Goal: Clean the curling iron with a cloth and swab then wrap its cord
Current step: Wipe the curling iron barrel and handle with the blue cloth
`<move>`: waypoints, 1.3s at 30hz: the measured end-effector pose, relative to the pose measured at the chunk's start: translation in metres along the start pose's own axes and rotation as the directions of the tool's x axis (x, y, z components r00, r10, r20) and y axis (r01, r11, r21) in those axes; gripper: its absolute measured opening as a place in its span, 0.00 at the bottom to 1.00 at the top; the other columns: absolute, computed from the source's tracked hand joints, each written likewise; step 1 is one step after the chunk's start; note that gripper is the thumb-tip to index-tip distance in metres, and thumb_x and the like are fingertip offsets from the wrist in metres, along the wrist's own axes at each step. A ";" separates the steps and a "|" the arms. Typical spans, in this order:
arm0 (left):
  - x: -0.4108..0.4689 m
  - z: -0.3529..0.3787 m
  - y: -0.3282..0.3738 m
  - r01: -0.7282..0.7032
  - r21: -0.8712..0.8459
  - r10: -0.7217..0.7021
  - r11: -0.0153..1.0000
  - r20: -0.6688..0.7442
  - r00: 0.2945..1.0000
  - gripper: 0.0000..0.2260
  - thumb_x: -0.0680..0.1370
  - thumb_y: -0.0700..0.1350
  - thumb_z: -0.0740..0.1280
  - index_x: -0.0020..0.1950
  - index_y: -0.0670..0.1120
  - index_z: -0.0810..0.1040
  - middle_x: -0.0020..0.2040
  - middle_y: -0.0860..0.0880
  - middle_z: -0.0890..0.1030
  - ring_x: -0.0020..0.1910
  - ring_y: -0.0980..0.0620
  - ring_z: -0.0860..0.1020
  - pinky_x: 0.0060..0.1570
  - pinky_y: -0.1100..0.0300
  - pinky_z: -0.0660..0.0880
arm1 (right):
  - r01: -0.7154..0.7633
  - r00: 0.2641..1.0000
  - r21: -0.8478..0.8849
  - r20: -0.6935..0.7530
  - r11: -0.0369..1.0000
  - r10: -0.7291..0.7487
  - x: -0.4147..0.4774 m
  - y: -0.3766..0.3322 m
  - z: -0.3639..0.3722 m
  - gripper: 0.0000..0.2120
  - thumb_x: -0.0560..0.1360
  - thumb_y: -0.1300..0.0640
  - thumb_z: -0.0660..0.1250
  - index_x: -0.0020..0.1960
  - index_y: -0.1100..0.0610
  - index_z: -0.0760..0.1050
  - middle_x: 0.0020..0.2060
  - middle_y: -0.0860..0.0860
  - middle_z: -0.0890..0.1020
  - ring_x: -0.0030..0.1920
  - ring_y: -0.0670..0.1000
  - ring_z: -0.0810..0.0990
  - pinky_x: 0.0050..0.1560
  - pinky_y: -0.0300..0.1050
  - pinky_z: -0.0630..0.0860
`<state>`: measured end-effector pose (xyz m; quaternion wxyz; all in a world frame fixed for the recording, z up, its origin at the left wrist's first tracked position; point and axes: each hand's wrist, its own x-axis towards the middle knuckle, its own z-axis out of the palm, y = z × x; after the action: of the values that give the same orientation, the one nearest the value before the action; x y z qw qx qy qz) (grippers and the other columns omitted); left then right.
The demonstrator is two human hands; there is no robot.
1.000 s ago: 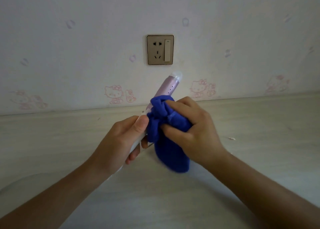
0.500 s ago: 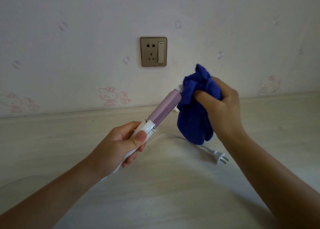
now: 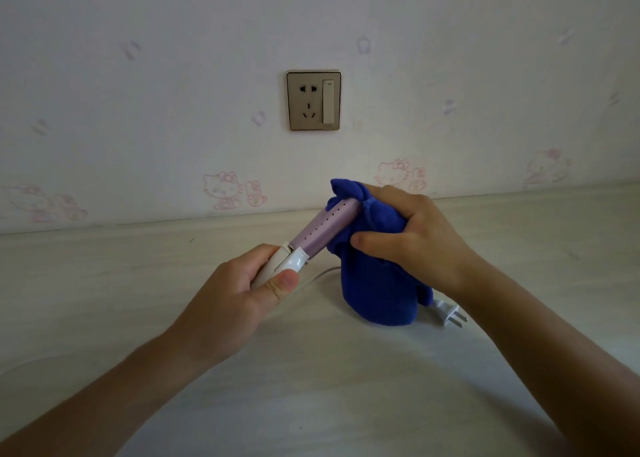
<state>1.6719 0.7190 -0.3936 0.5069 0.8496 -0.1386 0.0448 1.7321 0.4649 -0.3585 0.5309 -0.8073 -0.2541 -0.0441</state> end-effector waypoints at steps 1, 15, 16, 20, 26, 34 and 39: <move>0.000 -0.001 0.000 -0.002 -0.002 0.002 1.000 0.002 1.000 0.11 0.76 0.60 0.64 0.52 0.57 0.79 0.38 0.40 0.76 0.28 0.56 0.67 0.28 0.58 0.65 | -0.012 0.999 0.045 0.038 0.999 0.010 0.000 -0.001 0.000 0.15 0.72 0.57 0.73 0.55 0.40 0.82 0.49 0.44 0.86 0.50 0.46 0.85 0.50 0.42 0.78; 0.006 0.003 0.006 0.063 -0.213 -0.062 0.975 0.014 0.998 0.15 0.78 0.57 0.64 0.53 0.47 0.80 0.36 0.48 0.77 0.26 0.49 0.66 0.24 0.59 0.64 | 0.015 0.988 0.279 -0.152 0.960 0.029 -0.004 -0.005 0.018 0.18 0.76 0.53 0.74 0.61 0.38 0.74 0.50 0.45 0.85 0.49 0.50 0.86 0.46 0.46 0.86; 0.006 0.003 0.006 0.060 -0.220 -0.059 0.974 0.013 0.998 0.15 0.79 0.58 0.64 0.53 0.47 0.79 0.36 0.48 0.77 0.26 0.49 0.66 0.24 0.59 0.65 | 0.049 0.982 0.267 -0.190 0.962 0.003 -0.004 -0.006 0.018 0.16 0.77 0.54 0.74 0.60 0.39 0.76 0.50 0.43 0.84 0.49 0.48 0.86 0.45 0.43 0.84; 0.005 0.005 0.009 0.050 -0.209 -0.049 0.977 0.010 0.999 0.16 0.79 0.57 0.63 0.54 0.45 0.79 0.35 0.49 0.76 0.26 0.50 0.66 0.24 0.60 0.65 | 0.094 0.968 0.309 -0.249 0.946 -0.015 -0.004 -0.008 0.018 0.10 0.77 0.58 0.73 0.54 0.44 0.83 0.47 0.44 0.85 0.46 0.47 0.85 0.44 0.39 0.82; 0.005 0.009 0.015 0.023 -0.176 -0.025 0.984 -0.011 1.000 0.12 0.79 0.58 0.63 0.48 0.51 0.78 0.35 0.50 0.76 0.25 0.53 0.67 0.24 0.60 0.66 | 0.031 0.971 0.398 -0.229 0.917 0.066 -0.004 -0.008 0.021 0.06 0.74 0.58 0.74 0.49 0.49 0.84 0.43 0.50 0.85 0.43 0.51 0.85 0.44 0.43 0.83; 0.003 0.003 0.015 0.055 -0.159 -0.060 0.986 -0.026 0.998 0.12 0.79 0.56 0.63 0.46 0.48 0.76 0.33 0.50 0.75 0.24 0.52 0.66 0.23 0.61 0.64 | -0.041 0.992 0.363 -0.093 0.931 0.080 -0.005 -0.004 0.031 0.07 0.75 0.64 0.75 0.48 0.52 0.83 0.44 0.52 0.86 0.44 0.53 0.86 0.46 0.46 0.85; 0.008 0.005 0.022 0.030 -0.128 -0.032 0.991 -0.015 0.999 0.11 0.79 0.59 0.61 0.42 0.56 0.76 0.35 0.51 0.76 0.26 0.53 0.68 0.25 0.62 0.66 | 0.037 0.972 0.311 -0.231 0.950 0.038 -0.004 -0.004 0.035 0.12 0.76 0.62 0.74 0.49 0.45 0.82 0.44 0.45 0.85 0.45 0.48 0.85 0.45 0.40 0.83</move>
<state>1.6727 0.7033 -0.3761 0.5622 0.8169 -0.1237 0.0351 1.7199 0.4957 -0.3712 0.6782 -0.7022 -0.1935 -0.0979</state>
